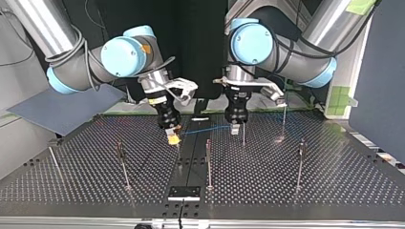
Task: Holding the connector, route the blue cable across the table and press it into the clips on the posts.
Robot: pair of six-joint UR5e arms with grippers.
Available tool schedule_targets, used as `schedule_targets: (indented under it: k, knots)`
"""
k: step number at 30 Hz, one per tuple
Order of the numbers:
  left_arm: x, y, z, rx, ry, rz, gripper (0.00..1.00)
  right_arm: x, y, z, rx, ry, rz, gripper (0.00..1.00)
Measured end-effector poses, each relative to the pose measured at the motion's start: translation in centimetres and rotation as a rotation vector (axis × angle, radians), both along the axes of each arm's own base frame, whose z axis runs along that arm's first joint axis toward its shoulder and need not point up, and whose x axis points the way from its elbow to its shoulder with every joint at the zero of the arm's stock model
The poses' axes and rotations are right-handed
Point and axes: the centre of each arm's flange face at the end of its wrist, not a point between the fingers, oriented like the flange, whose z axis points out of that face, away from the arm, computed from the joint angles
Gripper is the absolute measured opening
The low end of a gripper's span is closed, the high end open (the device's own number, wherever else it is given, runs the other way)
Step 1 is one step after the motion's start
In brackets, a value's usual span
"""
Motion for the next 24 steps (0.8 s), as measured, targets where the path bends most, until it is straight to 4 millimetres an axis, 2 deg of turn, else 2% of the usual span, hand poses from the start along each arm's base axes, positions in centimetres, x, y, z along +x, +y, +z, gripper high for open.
schedule_targets:
  k: [2,6,12,16,24]
  knots:
    - [0.0,0.1,0.8,-0.01,-0.022,-0.004,0.02,-0.3,0.4,1.2,-0.013,-0.012,0.0,0.0]
    - [0.7,-0.2,1.2,-0.013,-0.026,-0.017,0.02,-1.0,1.0,3.4,-0.038,-0.036,-0.003,0.0]
    - [2.2,-0.3,-0.3,0.001,0.006,0.0,0.02,-2.3,1.4,6.2,-0.072,-0.069,-0.013,0.0]
    - [2.9,-0.2,-0.9,0.004,0.013,0.004,0.02,-2.5,0.8,5.8,-0.068,-0.065,-0.021,0.0]
    - [3.8,-0.2,-0.3,-0.013,-0.014,-0.022,0.02,-2.1,-0.8,3.1,-0.035,-0.036,-0.031,0.0]
